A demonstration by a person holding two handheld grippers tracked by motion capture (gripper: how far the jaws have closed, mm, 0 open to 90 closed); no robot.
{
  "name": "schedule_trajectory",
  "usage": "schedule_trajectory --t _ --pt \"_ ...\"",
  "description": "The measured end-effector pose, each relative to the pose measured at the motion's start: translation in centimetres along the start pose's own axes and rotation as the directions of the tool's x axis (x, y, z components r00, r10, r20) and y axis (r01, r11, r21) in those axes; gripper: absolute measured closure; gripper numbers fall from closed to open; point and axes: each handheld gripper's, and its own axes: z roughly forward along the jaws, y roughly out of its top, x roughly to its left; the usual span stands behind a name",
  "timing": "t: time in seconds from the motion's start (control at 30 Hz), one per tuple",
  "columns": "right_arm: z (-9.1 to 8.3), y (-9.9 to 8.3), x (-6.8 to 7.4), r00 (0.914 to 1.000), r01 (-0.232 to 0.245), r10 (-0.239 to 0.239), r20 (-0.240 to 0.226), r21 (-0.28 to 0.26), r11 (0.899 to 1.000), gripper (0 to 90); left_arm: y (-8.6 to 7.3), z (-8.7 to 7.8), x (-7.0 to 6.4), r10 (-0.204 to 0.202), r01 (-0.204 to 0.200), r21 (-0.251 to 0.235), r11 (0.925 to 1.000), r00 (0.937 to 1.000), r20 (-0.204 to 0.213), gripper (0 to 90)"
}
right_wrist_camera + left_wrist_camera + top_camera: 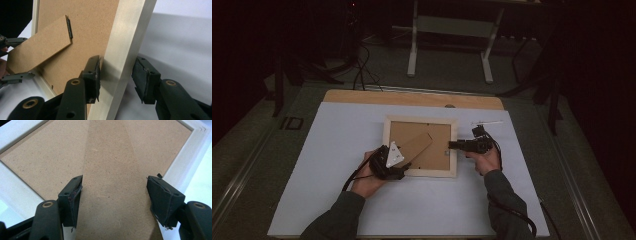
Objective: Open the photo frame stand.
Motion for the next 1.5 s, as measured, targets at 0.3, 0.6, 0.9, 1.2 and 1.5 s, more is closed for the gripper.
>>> schedule_trajectory --t 0.3,0.6,0.9,1.2,1.5 --pt "-0.1 -0.2 0.2 0.9999 0.004 -0.004 0.012 -0.012 1.0 58.2 0.2 -0.1 1.5 -0.158 0.16 -0.013 0.987 0.9798 0.123 32.4" --pt "-0.3 -0.1 0.6 0.9994 0.027 -0.026 0.023 -0.015 1.0 58.2 0.2 0.1 2.8 -0.271 0.273 0.026 0.9617 0.9345 0.231 34.4" --pt "-0.3 -0.2 0.7 0.9991 0.034 -0.033 0.028 -0.026 0.999 58.2 0.2 0.4 3.0 -0.295 0.286 0.075 0.9553 0.9115 0.286 39.9" --pt "-0.4 -0.3 0.7 0.9988 0.04 -0.039 0.031 -0.031 0.999 58.1 0.4 0.6 3.4 -0.356 0.337 0.116 0.9345 0.8769 0.323 38.9" --pt "-0.5 -0.4 0.9 0.9982 0.05 -0.049 0.035 -0.036 0.998 58.2 0.6 0.3 3.0 -0.277 0.259 0.103 0.9605 0.9208 0.274 46.5"
